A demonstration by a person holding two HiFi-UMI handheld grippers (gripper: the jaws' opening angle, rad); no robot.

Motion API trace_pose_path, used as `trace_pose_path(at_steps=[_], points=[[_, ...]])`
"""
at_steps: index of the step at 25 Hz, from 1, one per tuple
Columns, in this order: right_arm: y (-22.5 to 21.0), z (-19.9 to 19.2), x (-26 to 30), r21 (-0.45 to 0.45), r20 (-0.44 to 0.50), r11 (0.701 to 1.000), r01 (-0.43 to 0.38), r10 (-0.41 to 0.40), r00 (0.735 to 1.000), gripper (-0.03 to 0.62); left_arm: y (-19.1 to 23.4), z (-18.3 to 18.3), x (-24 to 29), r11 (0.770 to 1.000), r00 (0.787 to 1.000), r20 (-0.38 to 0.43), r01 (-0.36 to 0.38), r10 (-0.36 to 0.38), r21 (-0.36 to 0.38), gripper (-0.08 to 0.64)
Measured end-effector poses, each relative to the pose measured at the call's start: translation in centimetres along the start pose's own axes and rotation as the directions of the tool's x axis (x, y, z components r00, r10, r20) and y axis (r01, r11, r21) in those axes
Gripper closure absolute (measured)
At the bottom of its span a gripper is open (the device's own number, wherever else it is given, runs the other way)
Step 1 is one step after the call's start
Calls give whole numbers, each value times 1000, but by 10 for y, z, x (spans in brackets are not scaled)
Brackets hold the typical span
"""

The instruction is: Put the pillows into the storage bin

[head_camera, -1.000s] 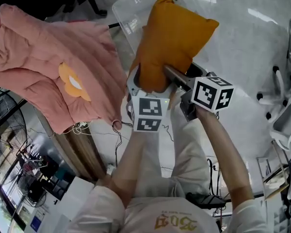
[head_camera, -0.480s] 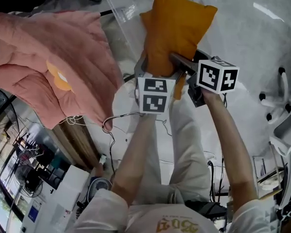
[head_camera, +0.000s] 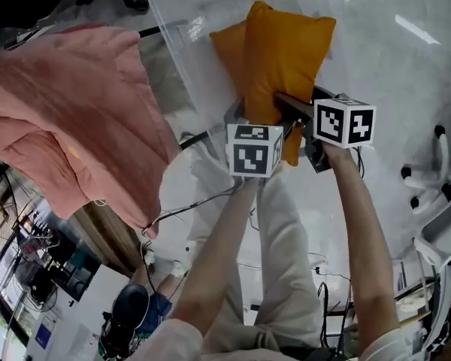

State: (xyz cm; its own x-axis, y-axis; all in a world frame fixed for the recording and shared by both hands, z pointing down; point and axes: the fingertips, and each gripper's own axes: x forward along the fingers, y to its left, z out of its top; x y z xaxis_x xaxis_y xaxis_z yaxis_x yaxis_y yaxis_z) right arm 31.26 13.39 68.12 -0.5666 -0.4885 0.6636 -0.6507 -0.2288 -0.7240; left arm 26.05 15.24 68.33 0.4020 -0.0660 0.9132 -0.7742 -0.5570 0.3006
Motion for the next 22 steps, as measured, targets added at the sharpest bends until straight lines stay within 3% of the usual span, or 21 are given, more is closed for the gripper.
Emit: trace_pose_path(at_steps=[5,13,22], points=[[-30,6,12,-98,-25,993,71,-73,997,216,-3,-4,38,997,999,-16,47,-48,-60,41],[-61,-1,28,-263,-80,948,179,-206,975,202,-11,-18,77,969,986,-70,133,-150,-208,31],[-89,-9,28,-364,-99,888,282,-338,936,185,-34,-33,99,940,957,-117,230,-265,-251,15]])
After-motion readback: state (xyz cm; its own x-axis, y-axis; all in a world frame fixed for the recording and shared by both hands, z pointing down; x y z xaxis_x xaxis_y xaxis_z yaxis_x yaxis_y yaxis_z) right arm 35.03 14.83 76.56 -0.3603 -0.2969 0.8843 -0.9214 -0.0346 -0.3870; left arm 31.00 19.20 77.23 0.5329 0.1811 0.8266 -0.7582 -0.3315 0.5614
